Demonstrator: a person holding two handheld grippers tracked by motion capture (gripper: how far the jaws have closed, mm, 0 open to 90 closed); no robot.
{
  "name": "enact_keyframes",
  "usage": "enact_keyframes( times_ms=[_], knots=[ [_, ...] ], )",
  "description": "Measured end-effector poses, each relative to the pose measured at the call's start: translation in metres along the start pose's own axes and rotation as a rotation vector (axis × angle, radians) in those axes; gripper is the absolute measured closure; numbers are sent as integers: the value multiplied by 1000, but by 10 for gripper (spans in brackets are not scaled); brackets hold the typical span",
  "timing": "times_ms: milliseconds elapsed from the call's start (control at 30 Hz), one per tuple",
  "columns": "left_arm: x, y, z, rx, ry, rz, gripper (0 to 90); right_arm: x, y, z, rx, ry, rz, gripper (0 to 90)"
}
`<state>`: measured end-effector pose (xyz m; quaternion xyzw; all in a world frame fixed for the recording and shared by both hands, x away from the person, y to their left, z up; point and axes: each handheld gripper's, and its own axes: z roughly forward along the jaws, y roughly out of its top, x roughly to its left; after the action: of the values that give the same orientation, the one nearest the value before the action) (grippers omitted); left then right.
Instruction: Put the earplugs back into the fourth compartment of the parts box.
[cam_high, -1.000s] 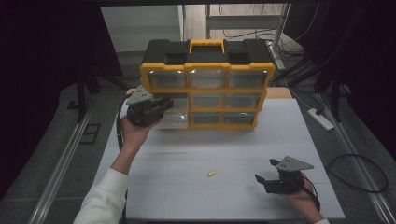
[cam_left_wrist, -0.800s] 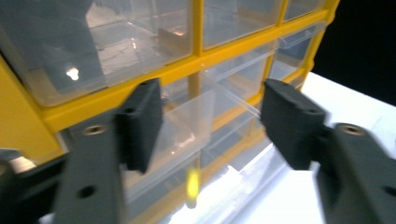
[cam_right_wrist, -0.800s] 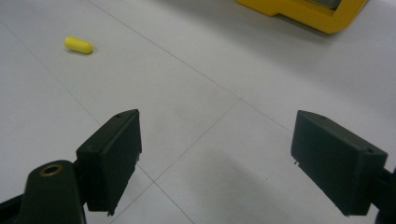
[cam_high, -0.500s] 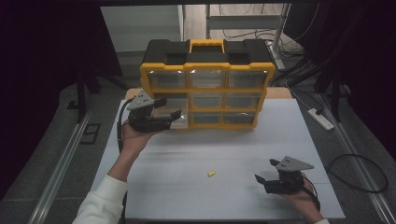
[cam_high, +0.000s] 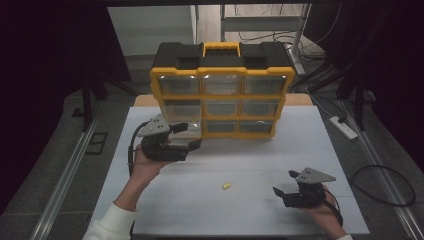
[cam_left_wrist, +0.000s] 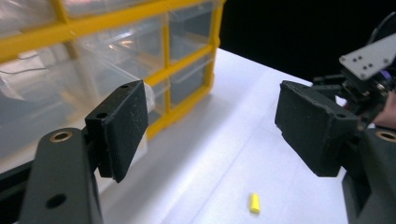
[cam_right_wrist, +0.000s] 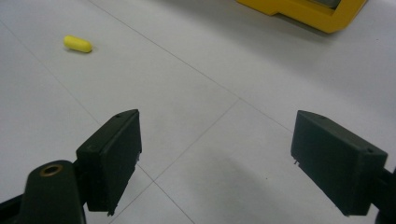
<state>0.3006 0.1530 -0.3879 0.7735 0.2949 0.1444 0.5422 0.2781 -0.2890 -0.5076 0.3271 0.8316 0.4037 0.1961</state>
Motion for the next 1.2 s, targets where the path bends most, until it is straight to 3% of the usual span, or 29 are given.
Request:
enact_keyframes(
  times_ms=[300,733,1200],
  knots=[
    [-6,-15,14,43,-33,-3,248,0,0,0,1,-2,-1,172],
    [-24,-31,45,151,-90,39,246,0,-1,0,5,-3,0,172],
    [-33,-50,78,262,-133,29,240,0,-1,1,7,-3,-3,172]
  ],
)
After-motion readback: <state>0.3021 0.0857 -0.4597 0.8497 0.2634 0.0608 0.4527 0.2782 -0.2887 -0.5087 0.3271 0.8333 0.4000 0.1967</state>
